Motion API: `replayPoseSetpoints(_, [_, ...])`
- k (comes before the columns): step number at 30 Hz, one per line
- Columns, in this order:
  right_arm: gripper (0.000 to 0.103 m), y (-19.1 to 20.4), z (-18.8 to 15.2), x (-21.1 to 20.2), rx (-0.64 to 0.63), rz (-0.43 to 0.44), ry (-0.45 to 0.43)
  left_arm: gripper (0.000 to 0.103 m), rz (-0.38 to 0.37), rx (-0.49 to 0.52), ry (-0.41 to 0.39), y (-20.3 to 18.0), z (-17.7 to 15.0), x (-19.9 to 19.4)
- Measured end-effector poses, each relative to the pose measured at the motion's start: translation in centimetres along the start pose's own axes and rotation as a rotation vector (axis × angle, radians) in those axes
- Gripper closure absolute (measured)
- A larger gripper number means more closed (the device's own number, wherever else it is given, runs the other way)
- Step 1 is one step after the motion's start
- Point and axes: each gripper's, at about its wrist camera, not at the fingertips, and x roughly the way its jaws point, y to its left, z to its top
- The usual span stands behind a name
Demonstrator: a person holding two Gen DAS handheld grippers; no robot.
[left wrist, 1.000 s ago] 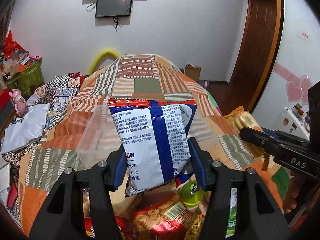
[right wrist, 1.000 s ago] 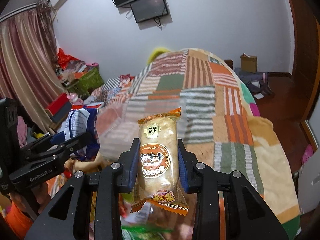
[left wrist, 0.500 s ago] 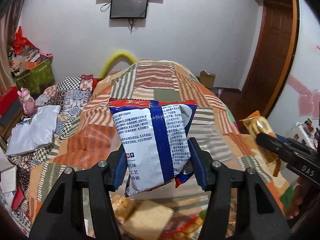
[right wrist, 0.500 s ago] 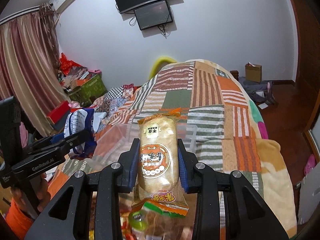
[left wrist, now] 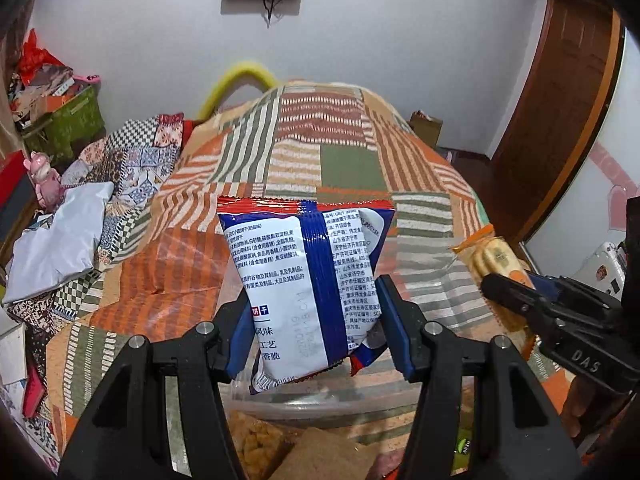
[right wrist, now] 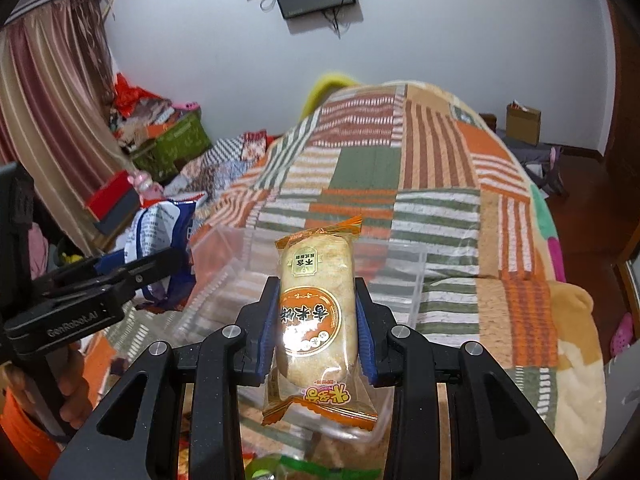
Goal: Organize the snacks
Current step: 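Carry both snacks over the clear box and open both grippers to drop them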
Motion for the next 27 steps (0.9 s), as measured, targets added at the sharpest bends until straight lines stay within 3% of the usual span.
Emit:
replayPoseSetpoints(12, [0.072,0.5,-1.0,4.8,-0.067,-0.022,0.188,0.047,-0.028,-0.012,0.171,-0.1,-0.2,4.4])
replayPoseSetpoints(18, [0.071,0.4,-0.9,5.6,-0.080,-0.041,0.224,0.046,-0.053,-0.053,0.266,0.2,-0.5,6.1])
replayPoseSetpoints(27, [0.070,0.5,-0.9,5.7,-0.096,-0.041,0.239,0.043,-0.056,-0.065,0.287,0.2,-0.7,6.0])
